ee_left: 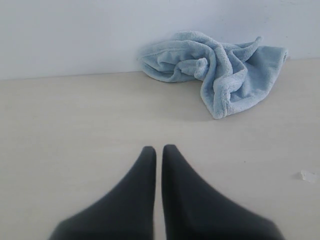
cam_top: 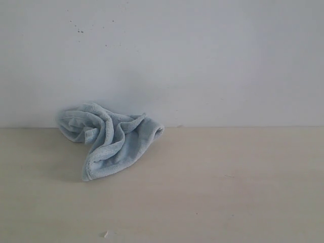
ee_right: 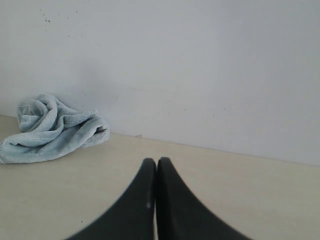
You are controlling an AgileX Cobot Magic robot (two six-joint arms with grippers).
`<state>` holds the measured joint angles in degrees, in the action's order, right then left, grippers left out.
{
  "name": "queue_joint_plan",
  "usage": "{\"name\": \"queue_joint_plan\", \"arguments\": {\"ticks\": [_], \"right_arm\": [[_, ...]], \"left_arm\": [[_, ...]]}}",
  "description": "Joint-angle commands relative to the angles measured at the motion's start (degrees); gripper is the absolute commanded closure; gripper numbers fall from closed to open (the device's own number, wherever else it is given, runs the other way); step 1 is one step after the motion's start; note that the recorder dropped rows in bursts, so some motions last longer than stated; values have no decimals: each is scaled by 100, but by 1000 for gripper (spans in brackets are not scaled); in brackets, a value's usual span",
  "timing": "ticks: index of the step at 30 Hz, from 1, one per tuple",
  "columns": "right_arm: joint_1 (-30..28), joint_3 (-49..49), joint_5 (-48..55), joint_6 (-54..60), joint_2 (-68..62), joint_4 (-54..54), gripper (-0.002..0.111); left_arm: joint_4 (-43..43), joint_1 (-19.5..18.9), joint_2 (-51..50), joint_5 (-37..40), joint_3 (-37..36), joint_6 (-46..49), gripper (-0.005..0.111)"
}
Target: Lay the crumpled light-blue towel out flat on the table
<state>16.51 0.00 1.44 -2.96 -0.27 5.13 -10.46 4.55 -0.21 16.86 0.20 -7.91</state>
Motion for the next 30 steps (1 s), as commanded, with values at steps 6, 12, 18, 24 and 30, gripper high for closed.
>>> {"name": "queue_joint_plan", "arguments": {"ticks": [6,12,18,24,30], "right_arm": [[7,0,-105,30,27,-17,108],[7,0,-314,30,27,-17,108],[7,0,-314,30,27,-17,108],[7,0,-294,340,27,7,108],[7,0,-294,327,27,7,108]], "left_arm": [[-2,-2,21,-45,-20,3,103],[-2,-2,21,-45,-20,3,103],[-2,-2,21,-45,-20,3,103],[-2,-2,21,-45,-20,3,103],[-2,-2,21,-45,-20,3,103]]}}
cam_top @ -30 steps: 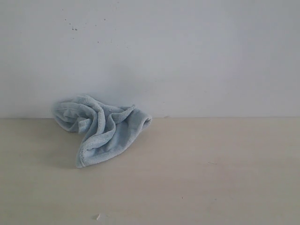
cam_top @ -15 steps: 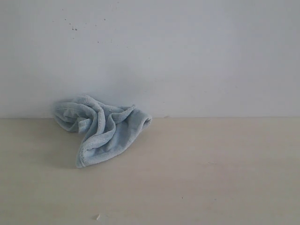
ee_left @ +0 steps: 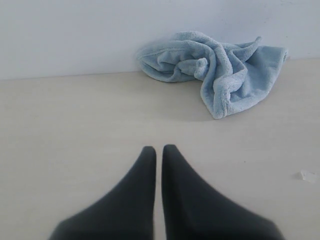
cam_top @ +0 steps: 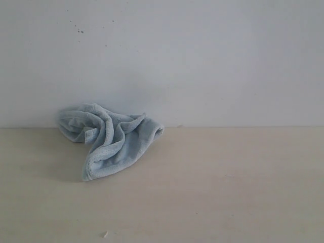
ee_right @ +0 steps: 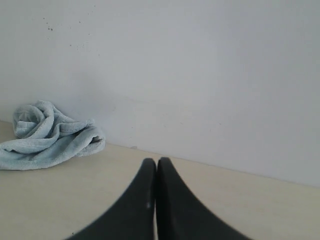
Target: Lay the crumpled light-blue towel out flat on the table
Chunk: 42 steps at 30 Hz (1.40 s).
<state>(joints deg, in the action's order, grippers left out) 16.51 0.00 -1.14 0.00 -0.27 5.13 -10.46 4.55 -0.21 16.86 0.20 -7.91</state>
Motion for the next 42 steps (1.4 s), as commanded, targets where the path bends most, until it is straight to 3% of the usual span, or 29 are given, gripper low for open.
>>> {"name": "queue_joint_plan", "arguments": {"ticks": [1,6,9,13,15,18,22,23,26,27,28,30,31,33,36,42], "right_arm": [[7,0,-85,0,27,-2,108],[7,0,-2022,-2179,27,-14,108],[7,0,-2476,-3205,27,-33,108],[7,273,-874,-3542,-161,-17,108],[7,512,-726,-3505,-627,86,108],[7,931,-754,-3287,-1808,250,108],[7,2408,-792,-3136,-4889,1098,108],[34,3113,-751,-3150,-6006,1719,108],[589,4307,-531,-3227,-7689,2824,108],[970,4896,-531,-3227,-8356,3326,103],[1252,5410,-531,-3227,-8889,3651,89],[1567,6141,-454,-3227,-9614,3718,65],[1651,6350,-394,-3227,-9847,3718,59],[1778,6859,-334,-3330,-10477,3718,57],[1767,7487,-334,-4576,-11140,3371,57],[1767,7530,20,-4639,-11154,3371,57]], "left_arm": [[-2,-2,21,-45,-20,3,103],[-2,-2,21,-45,-20,3,103],[-2,-2,21,-45,-20,3,103],[-2,-2,21,-45,-20,3,103],[-2,-2,21,-45,-20,3,103],[-2,-2,21,-45,-20,3,103],[-2,-2,21,-45,-20,3,103],[-2,-2,21,-45,-20,3,103],[-2,-2,21,-45,-20,3,103],[-2,-2,21,-45,-20,3,103],[-2,-2,21,-45,-20,3,103],[-2,-2,21,-45,-20,3,103],[-2,-2,21,-45,-20,3,103],[-2,-2,21,-45,-20,3,103],[-2,-2,21,-45,-20,3,103],[-2,-2,21,-45,-20,3,103]]}}
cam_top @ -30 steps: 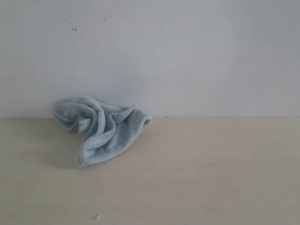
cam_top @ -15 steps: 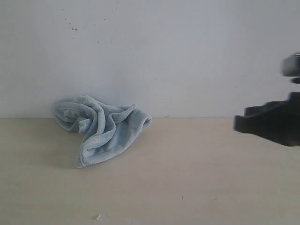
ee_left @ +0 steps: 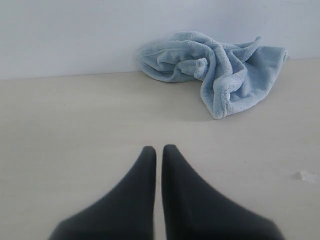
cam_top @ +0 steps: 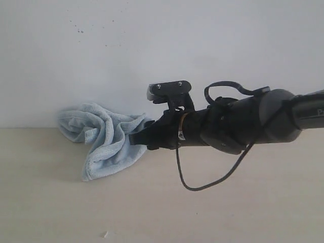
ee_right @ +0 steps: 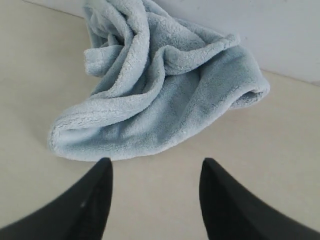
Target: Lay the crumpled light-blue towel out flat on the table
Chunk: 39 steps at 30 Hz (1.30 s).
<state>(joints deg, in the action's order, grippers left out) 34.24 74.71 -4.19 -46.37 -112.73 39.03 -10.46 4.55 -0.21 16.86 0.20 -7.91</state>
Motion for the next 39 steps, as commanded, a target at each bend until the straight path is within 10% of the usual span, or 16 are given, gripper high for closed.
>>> {"name": "queue_joint_plan", "arguments": {"ticks": [1,15,19,25,30,39], "right_arm": [[-6,38,477,56,144,-18,57],[-1831,-655,-1159,-1447,1023,130,63],[-1874,265,-1236,-2867,392,2108,81],[-2033,2540,-1961,-7110,-1041,5892,66],[-2240,4369,-3590,-7402,-2419,5980,66],[-2325,5275,-3541,-7383,-3294,6092,66]], "left_arm": [[-2,-2,21,-45,-20,3,103],[-2,-2,21,-45,-20,3,103],[-2,-2,21,-45,-20,3,103],[-2,-2,21,-45,-20,3,103],[-2,-2,21,-45,-20,3,103],[-2,-2,21,-45,-20,3,103]]}}
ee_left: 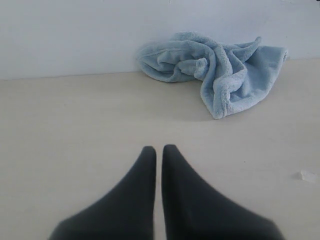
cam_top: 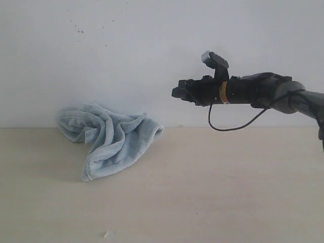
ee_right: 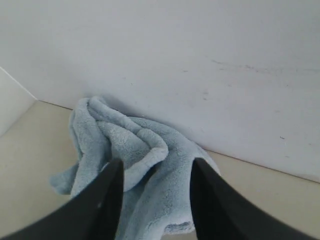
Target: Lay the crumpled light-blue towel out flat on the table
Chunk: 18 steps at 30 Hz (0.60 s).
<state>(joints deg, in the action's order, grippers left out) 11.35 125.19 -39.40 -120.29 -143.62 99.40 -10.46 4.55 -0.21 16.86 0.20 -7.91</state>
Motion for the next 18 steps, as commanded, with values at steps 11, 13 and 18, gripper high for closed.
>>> {"name": "queue_joint_plan", "arguments": {"ticks": [11,13,18], "right_arm": [[198,235,-674,399,-842,55,66],[317,235,-735,416,-897,55,66],[532,235,-739,584,-900,55,66]], "left_arm": [[-2,-2,21,-45,-20,3,103],[-2,-2,21,-45,-20,3,103],[-2,-2,21,-45,-20,3,103]]}}
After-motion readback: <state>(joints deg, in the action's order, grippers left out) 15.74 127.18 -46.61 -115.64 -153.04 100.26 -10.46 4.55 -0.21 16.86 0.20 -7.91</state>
